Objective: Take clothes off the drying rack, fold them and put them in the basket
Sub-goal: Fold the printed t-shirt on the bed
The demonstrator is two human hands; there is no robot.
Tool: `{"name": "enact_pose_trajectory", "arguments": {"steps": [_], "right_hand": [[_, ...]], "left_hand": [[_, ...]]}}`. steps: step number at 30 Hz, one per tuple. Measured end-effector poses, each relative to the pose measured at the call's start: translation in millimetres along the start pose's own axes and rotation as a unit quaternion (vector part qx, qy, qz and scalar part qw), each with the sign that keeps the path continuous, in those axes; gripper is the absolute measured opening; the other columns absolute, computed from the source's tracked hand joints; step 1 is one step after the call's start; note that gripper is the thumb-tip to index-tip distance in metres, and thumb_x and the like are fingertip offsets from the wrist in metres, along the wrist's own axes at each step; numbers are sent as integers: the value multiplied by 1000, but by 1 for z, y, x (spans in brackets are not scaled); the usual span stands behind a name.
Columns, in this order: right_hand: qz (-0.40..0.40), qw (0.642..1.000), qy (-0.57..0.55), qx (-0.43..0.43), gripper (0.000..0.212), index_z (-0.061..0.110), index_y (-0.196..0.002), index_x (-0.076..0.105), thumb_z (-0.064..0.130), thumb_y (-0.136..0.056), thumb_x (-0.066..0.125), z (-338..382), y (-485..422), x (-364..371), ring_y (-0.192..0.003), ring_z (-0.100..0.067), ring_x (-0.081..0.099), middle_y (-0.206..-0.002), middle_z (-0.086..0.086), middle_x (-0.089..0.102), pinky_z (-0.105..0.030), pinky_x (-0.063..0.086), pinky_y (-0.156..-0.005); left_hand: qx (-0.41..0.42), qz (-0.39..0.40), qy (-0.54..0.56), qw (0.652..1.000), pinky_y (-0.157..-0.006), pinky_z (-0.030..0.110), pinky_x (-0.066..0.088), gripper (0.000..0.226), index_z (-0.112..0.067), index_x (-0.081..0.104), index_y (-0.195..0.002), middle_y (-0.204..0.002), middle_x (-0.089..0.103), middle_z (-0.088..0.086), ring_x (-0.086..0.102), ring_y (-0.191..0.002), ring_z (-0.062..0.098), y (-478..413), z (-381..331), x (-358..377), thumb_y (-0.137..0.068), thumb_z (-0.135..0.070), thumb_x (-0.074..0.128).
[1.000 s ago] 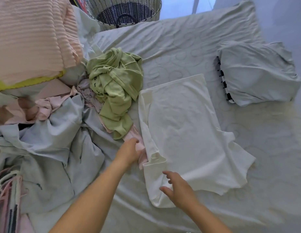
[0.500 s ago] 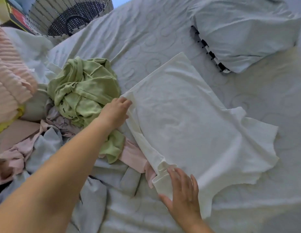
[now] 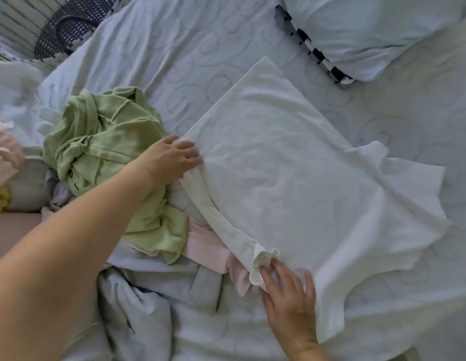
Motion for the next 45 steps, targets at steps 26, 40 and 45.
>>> {"name": "enact_pose_trajectory", "arguments": {"steps": [26, 40, 45], "right_hand": [[-11, 934, -254, 251, 24, 63, -101, 48, 66, -85, 31, -25, -12, -75, -60, 15, 53, -71, 36, 57, -1, 38, -55], [-86, 903, -245, 341, 63, 9, -119, 59, 54, -84, 32, -59, -31, -82, -76, -22, 51, -86, -1, 59, -30, 37, -68], [-20, 894, -254, 368, 30, 4, -112, 57, 24, -91, 63, -64, -32, -82, -71, -26, 55, -76, 2, 59, -33, 37, -66]], "left_hand": [[-25, -76, 133, 988, -63, 32, 49, 14, -16, 56, -74, -68, 57, -2, 58, -64, 25, 39, -12, 25, -74, -5, 66], [-197, -74, 212, 954, -82, 37, 39, 18, -16, 58, -97, -89, 67, 1, 62, -84, 27, -12, 4, 0, -97, -32, 50], [-225, 89, 231, 942, -89, 34, 39, 39, -24, 56, -116, -112, 60, -4, 53, -106, 21, -18, 11, 9, -87, -48, 61]]}}
Point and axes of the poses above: each hand's wrist, its own y-axis away from the middle knuckle, its own x-axis out of the palm, z = x × y, the point moved 2 cm from there along -y, towards the middle knuckle
